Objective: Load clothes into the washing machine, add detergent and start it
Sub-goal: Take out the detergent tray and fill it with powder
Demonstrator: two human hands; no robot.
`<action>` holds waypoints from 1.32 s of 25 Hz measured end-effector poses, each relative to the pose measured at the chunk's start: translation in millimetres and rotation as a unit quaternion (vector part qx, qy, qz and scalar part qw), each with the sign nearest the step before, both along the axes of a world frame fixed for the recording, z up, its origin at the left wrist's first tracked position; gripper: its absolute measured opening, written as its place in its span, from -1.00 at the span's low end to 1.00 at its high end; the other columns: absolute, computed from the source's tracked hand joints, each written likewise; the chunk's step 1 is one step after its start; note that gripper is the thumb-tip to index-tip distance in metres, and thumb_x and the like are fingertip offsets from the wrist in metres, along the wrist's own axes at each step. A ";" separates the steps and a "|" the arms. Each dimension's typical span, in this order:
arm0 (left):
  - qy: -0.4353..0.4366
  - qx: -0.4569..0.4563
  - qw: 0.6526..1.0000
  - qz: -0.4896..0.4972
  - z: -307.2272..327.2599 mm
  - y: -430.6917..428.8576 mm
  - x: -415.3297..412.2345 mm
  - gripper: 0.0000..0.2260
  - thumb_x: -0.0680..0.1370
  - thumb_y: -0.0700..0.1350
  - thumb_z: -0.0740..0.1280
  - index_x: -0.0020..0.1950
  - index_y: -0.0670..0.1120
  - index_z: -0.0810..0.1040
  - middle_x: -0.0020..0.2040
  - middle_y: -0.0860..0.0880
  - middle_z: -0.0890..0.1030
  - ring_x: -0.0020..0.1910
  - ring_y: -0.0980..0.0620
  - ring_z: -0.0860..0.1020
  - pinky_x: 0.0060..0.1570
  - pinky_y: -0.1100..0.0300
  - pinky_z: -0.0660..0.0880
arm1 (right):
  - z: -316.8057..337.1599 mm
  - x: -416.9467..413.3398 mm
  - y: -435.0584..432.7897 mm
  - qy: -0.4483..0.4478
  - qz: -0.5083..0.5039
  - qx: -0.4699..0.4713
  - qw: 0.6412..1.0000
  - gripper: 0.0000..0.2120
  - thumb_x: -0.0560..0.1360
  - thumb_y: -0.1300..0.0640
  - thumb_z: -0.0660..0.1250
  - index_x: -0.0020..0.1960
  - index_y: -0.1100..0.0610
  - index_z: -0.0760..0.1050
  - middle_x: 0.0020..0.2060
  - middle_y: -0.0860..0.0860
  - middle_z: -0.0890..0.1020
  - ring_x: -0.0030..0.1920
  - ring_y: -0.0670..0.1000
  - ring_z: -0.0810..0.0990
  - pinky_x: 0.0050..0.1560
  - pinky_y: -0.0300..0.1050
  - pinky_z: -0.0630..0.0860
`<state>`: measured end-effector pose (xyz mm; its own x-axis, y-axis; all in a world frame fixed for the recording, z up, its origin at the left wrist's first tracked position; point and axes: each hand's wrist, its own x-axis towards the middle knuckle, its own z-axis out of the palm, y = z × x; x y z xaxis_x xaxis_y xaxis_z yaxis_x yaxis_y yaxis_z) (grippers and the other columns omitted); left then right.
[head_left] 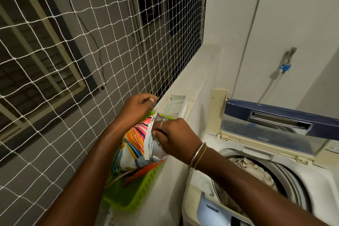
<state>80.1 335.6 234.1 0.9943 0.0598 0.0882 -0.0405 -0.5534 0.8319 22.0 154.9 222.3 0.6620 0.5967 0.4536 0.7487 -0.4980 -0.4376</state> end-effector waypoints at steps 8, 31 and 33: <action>-0.002 -0.001 1.000 0.000 2.5 -3.6 -2.2 -0.79 0.64 -0.11 0.25 0.13 0.05 0.66 -0.03 0.06 0.69 -0.03 0.05 0.66 0.09 0.06 0.58 | -2.2 -3.5 7.3 0.029 -0.038 0.035 0.998 -0.85 0.56 0.20 0.28 -0.06 0.19 0.63 -0.15 0.13 0.70 -0.20 0.16 0.63 -0.07 -0.04 0.56; 0.049 -0.019 0.999 -0.011 21.9 -18.8 23.1 -0.80 0.64 -0.10 0.26 0.20 -0.07 0.62 0.12 0.00 0.62 0.17 0.00 0.55 0.07 0.18 0.46 | 60.3 22.7 -72.8 0.318 -0.144 0.267 0.898 -0.85 0.42 0.39 0.36 -0.11 0.24 0.68 -0.30 0.15 0.72 -0.32 -0.04 0.60 -0.30 -0.24 0.49; 0.067 -0.027 0.997 -0.012 24.3 -24.9 30.0 -0.86 0.64 -0.13 0.25 0.06 -0.02 0.61 0.06 -0.04 0.61 0.12 -0.05 0.56 0.12 0.10 0.44 | 68.0 29.3 -79.9 0.323 -0.144 0.270 0.895 -0.86 0.42 0.39 0.37 -0.11 0.26 0.68 -0.29 0.16 0.72 -0.39 -0.10 0.56 -0.35 -0.29 0.47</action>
